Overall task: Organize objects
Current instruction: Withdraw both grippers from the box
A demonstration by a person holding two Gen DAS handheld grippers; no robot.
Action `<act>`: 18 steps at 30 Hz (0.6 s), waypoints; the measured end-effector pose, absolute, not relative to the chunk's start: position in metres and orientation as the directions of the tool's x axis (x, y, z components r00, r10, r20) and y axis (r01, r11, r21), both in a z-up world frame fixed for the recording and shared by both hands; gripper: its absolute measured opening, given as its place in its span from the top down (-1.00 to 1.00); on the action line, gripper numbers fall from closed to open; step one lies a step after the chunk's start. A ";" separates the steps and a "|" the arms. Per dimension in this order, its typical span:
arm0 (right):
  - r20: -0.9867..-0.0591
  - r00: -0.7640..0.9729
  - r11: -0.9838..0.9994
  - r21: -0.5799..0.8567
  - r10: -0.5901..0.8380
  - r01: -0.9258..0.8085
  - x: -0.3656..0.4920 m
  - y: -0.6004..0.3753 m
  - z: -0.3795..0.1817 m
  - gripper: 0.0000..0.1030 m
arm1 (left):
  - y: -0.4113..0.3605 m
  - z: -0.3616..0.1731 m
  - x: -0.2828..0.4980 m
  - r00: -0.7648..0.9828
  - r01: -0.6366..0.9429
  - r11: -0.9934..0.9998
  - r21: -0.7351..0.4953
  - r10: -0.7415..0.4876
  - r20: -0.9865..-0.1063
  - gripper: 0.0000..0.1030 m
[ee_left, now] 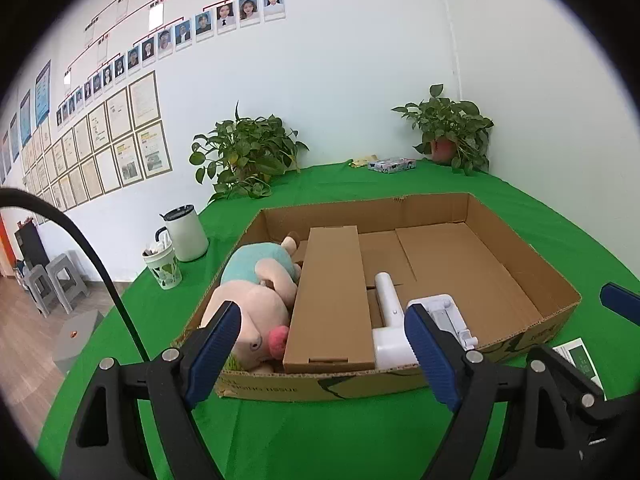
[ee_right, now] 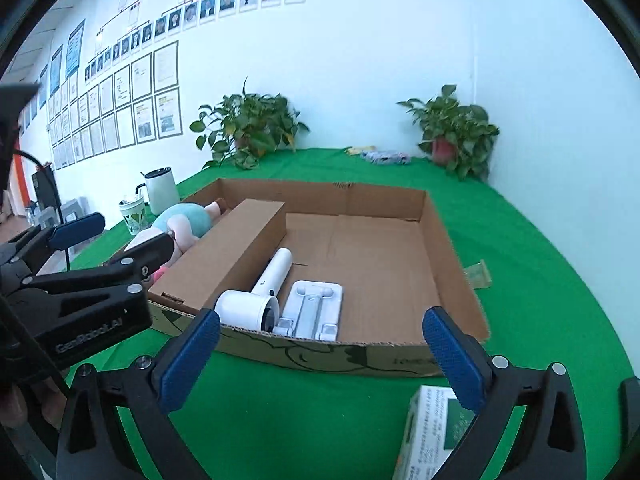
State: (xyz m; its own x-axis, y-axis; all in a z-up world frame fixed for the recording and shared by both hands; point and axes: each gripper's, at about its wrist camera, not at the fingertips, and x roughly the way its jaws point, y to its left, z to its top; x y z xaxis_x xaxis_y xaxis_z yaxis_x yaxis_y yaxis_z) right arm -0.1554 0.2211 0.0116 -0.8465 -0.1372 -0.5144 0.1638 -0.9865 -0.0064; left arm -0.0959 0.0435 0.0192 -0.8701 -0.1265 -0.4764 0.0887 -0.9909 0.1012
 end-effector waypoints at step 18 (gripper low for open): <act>-0.499 -0.853 -0.985 0.006 -0.153 0.173 -0.118 0.228 0.016 -0.98 | 0.031 0.015 -0.061 -0.872 0.092 -0.994 0.066 -0.113 -0.476 -0.63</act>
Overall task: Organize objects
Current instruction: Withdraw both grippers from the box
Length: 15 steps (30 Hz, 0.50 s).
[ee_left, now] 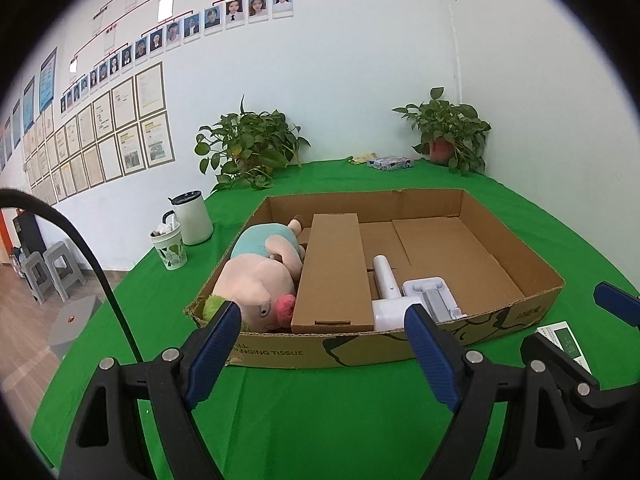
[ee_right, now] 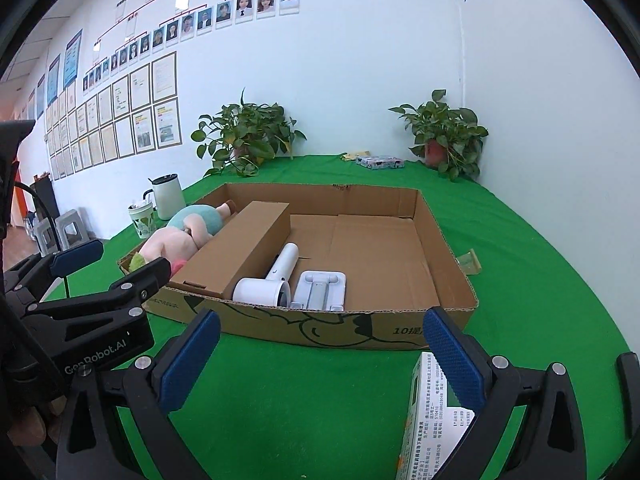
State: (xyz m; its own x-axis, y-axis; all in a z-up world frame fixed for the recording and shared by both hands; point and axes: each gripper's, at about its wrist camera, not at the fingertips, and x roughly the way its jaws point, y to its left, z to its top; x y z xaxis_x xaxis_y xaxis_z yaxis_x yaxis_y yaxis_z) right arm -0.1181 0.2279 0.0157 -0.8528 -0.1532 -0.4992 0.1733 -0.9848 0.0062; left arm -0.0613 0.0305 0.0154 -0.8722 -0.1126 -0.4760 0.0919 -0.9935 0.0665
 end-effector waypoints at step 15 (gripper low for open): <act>-0.502 -0.849 -0.983 0.010 -0.165 0.185 -0.116 0.224 0.011 -0.98 | 0.023 0.013 -0.054 -0.865 0.095 -0.994 0.047 -0.106 -0.491 -0.62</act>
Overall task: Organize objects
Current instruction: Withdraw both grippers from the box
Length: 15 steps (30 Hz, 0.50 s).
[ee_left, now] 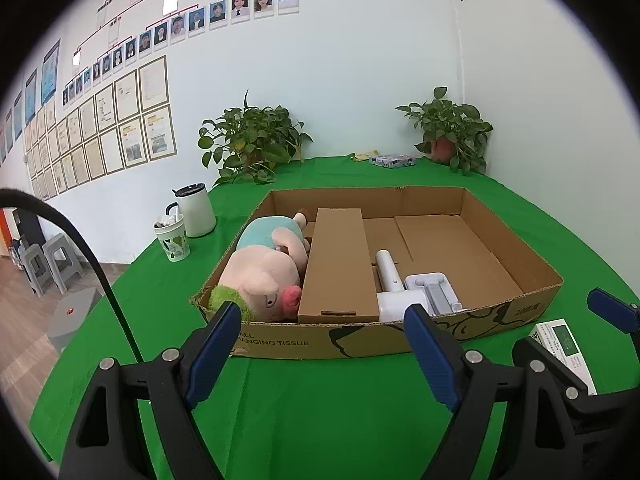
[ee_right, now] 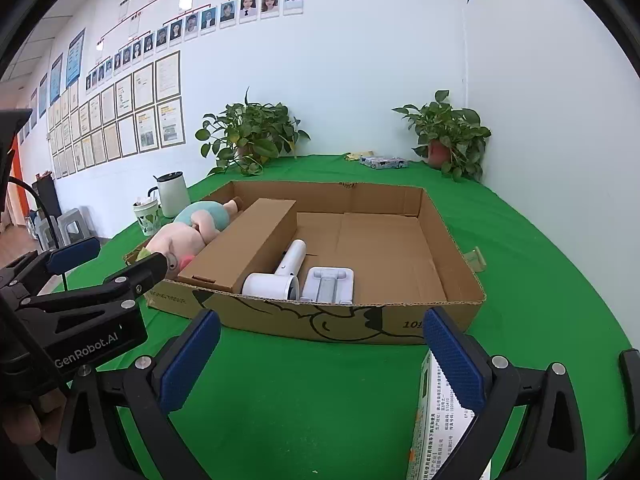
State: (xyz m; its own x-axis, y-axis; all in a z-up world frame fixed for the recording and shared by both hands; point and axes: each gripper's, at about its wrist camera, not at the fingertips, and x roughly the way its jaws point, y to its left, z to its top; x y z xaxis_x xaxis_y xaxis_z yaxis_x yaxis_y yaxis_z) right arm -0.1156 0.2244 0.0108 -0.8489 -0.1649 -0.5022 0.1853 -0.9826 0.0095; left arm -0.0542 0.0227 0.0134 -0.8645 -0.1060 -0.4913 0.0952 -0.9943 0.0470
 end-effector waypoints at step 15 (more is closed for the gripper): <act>-0.522 -0.839 -0.984 0.003 -0.153 0.177 -0.118 0.223 0.001 -0.98 | 0.022 0.005 -0.056 -0.851 0.086 -0.995 0.050 -0.100 -0.516 -0.62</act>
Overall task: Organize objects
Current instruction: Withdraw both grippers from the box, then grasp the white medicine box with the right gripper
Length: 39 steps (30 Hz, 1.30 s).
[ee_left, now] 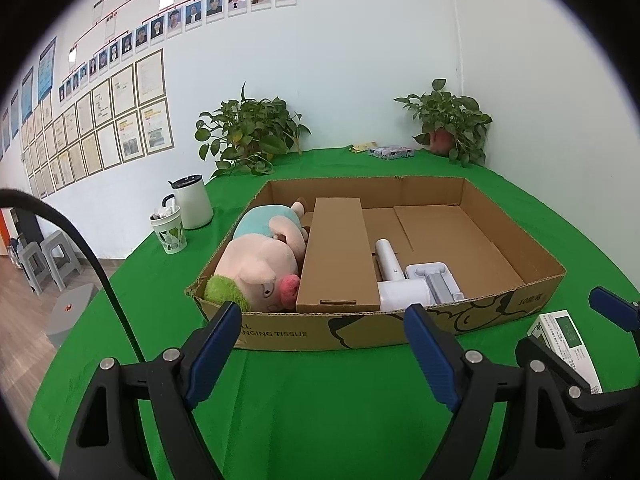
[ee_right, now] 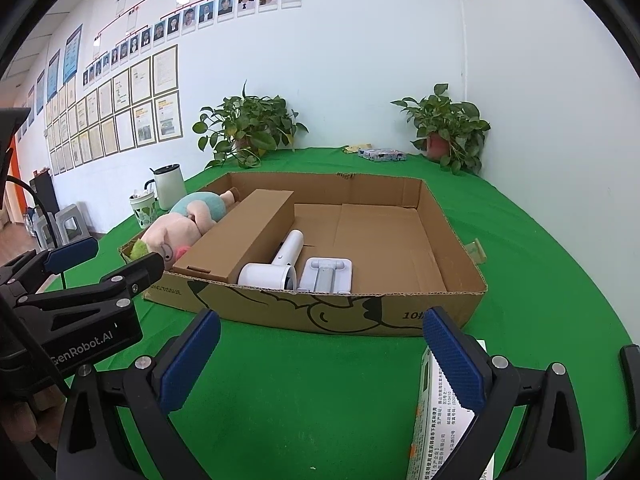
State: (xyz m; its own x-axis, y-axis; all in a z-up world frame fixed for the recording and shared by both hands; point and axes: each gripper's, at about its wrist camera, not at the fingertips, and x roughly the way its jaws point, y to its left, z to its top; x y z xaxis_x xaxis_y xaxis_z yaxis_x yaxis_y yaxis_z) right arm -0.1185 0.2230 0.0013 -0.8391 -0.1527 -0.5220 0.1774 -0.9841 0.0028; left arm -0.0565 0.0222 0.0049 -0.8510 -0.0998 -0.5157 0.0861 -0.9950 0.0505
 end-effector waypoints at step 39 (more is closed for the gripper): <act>-0.810 -0.585 -0.994 -0.031 -0.038 0.107 -0.114 0.269 -0.112 -0.18 | 0.033 -0.064 -0.064 -0.612 -0.209 -0.944 -0.255 0.330 -0.719 -0.42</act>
